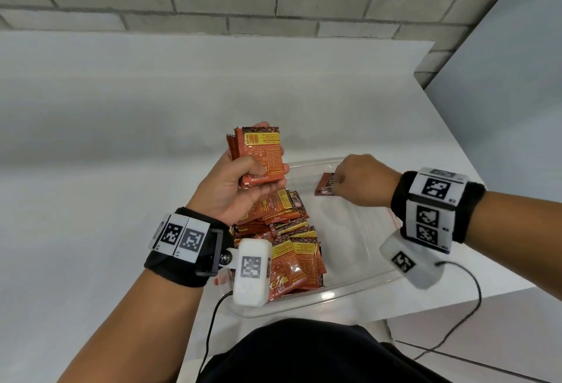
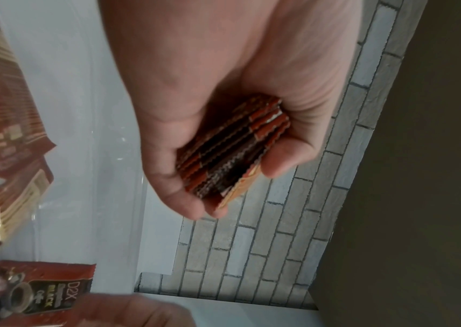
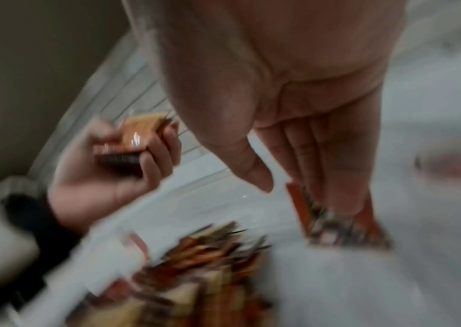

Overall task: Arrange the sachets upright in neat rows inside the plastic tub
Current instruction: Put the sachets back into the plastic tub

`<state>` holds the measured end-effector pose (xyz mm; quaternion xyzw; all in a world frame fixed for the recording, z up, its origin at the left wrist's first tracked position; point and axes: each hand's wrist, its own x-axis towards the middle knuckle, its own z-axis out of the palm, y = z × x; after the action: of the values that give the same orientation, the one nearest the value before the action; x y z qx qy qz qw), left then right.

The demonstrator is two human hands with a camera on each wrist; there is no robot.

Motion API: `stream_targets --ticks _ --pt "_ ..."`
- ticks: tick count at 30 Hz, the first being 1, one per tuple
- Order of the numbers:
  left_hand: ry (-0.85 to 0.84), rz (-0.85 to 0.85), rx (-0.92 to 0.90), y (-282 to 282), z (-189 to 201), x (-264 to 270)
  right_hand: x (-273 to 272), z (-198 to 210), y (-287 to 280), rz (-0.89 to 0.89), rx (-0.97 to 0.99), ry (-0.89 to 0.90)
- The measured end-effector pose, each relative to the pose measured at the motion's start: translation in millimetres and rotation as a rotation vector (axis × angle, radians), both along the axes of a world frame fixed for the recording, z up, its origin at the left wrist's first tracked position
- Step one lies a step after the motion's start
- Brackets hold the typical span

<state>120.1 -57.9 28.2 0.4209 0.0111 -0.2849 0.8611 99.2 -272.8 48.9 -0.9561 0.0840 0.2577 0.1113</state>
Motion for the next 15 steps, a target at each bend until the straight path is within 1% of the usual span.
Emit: stream_targets --ticks 2,3,5,7,9,10,11,12,13,14,15 --pt "0.002 0.002 -0.002 0.2 -0.1 0.1 -6.0 -5.2 3.4 -0.265 0.216 0.083" --pt "0.002 0.003 -0.001 0.1 -0.2 0.0 -8.8 -7.2 4.3 -0.385 0.295 0.119" --pt "0.003 0.009 -0.001 -0.4 -0.6 -0.2 -11.3 -11.1 3.0 -0.514 0.415 0.184" --pt "0.001 0.011 -0.003 -0.4 -0.5 -0.4 -9.7 -14.9 -0.2 -0.574 0.509 0.177" --pt "0.001 0.010 -0.004 -0.6 -0.2 -0.2 -6.8 -17.9 -1.5 -0.632 0.544 0.189" --pt "-0.003 0.004 -0.001 -0.8 0.4 -0.2 -4.7 -20.1 -2.1 -0.670 0.486 0.203" --pt "-0.001 0.006 0.004 -1.3 1.3 -0.3 -2.6 -19.0 -1.7 -0.731 0.422 0.157" --pt "-0.004 0.001 0.003 -1.7 1.1 -0.2 -7.5 -19.1 0.6 -0.594 0.346 0.100" --pt "-0.004 0.003 0.005 -1.8 1.0 -0.2 -8.7 -15.4 4.0 -0.518 0.270 0.102" --pt "-0.003 -0.002 -0.002 -1.6 1.8 -0.2 -8.2 -13.3 4.5 -0.484 0.233 0.129" --pt "0.001 -0.002 -0.005 -1.8 2.5 -0.2 -7.0 -13.3 3.3 -0.446 0.240 0.140"
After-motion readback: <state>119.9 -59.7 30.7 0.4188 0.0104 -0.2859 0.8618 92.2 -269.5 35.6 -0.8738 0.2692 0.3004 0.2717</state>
